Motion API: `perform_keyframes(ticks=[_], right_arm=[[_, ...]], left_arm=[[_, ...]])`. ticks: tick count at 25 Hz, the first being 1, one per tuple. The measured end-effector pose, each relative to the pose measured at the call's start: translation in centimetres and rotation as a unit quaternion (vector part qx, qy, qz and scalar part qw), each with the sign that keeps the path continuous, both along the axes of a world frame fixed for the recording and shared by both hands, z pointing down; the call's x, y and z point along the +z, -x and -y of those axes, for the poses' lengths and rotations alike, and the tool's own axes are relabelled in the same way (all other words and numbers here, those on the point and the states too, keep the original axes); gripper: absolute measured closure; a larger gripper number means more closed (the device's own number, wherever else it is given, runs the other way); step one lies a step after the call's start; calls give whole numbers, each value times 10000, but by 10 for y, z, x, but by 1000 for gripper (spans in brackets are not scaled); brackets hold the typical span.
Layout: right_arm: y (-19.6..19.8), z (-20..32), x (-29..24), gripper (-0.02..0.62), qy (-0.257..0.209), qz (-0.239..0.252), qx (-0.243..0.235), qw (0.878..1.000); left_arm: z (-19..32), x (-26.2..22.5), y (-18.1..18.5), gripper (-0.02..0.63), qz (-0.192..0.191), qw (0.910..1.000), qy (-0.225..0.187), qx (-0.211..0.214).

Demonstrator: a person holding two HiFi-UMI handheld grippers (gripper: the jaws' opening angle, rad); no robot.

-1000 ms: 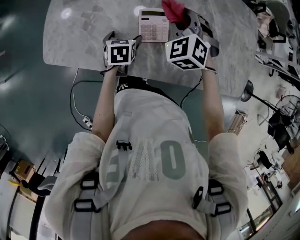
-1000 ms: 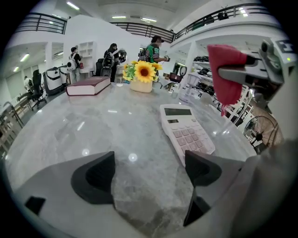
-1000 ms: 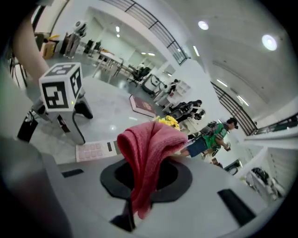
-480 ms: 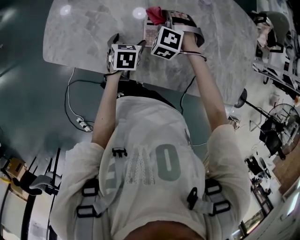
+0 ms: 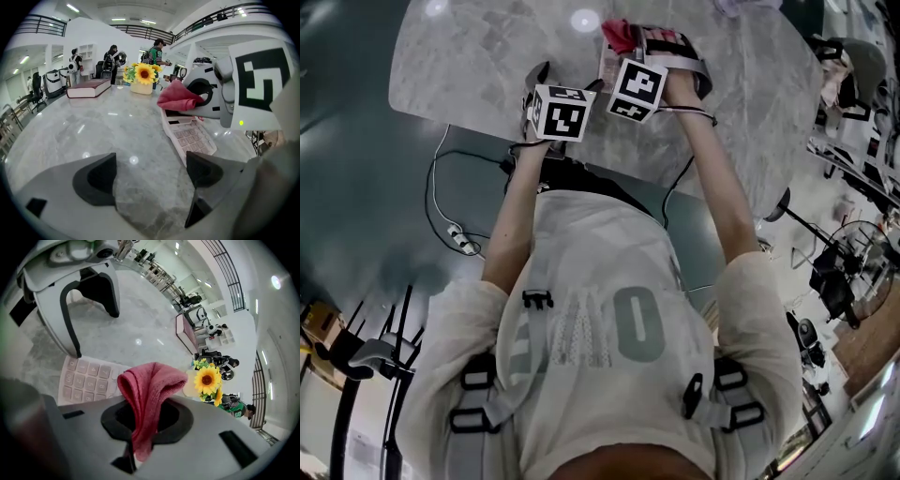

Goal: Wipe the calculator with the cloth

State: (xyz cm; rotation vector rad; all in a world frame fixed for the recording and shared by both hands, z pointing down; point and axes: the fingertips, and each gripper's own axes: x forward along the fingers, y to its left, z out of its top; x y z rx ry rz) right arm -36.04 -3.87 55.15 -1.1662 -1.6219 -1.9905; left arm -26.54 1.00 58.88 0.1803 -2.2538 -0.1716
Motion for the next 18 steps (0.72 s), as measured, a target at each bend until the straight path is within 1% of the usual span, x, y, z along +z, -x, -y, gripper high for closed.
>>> perform_keyframes(ticks=[3, 6, 13, 18], right_arm=[[-6, 1, 6, 540, -197, 88, -245, 9995], [-18, 5, 14, 540, -353, -36, -403, 9986], [-45, 12, 21, 541, -339, -516, -384, 9974], [-64, 18, 25, 541, -398, -640, -470, 9961]], left_arm=[[-1, 1, 1, 144, -51, 10000, 5, 12], [0, 0, 1, 146, -74, 10000, 6, 29], [-1, 1, 0, 144, -133, 9999, 4, 26], [-2, 1, 2, 146, -169, 9999, 8, 31]])
